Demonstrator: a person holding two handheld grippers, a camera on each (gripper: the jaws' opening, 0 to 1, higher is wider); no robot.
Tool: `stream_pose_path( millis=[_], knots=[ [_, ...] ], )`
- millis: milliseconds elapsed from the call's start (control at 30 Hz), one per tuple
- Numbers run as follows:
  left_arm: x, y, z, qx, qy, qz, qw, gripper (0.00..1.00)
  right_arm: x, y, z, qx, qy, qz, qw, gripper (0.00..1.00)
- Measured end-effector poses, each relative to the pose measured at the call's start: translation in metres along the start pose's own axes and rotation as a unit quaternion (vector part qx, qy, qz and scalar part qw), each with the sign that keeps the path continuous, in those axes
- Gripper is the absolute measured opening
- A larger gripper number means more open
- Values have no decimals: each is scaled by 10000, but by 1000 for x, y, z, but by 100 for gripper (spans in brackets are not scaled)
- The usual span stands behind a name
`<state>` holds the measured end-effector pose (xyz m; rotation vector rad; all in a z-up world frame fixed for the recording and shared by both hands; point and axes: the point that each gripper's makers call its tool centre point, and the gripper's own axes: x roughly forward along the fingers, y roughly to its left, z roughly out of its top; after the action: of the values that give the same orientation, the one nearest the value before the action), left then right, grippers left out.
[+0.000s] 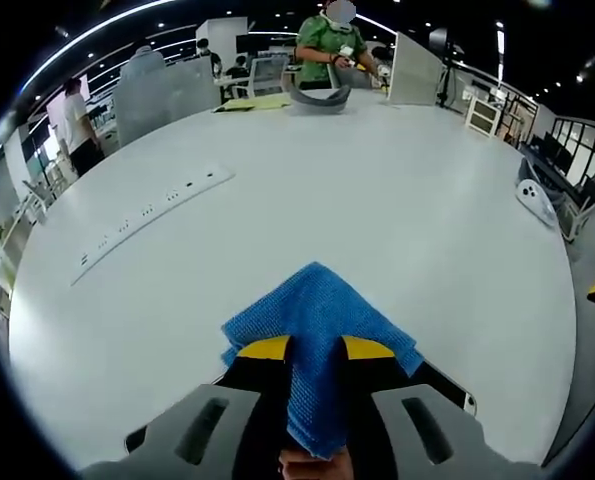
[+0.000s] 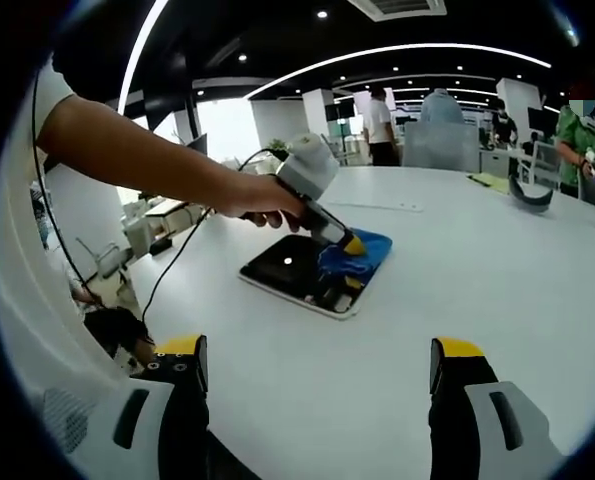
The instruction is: Wipe the mirror surface with the cleaning cloth until all visible marks leave the cleaned area.
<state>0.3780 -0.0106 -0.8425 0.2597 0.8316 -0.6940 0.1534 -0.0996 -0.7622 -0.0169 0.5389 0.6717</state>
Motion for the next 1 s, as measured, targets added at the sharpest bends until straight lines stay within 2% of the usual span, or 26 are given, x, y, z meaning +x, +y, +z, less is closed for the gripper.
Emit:
stream_pose_path(
  millis=[1000],
  knots=[
    [-10, 13, -9, 72, -71, -86, 9999, 18, 4, 1, 6, -123, 32, 86, 9999, 92]
  ],
)
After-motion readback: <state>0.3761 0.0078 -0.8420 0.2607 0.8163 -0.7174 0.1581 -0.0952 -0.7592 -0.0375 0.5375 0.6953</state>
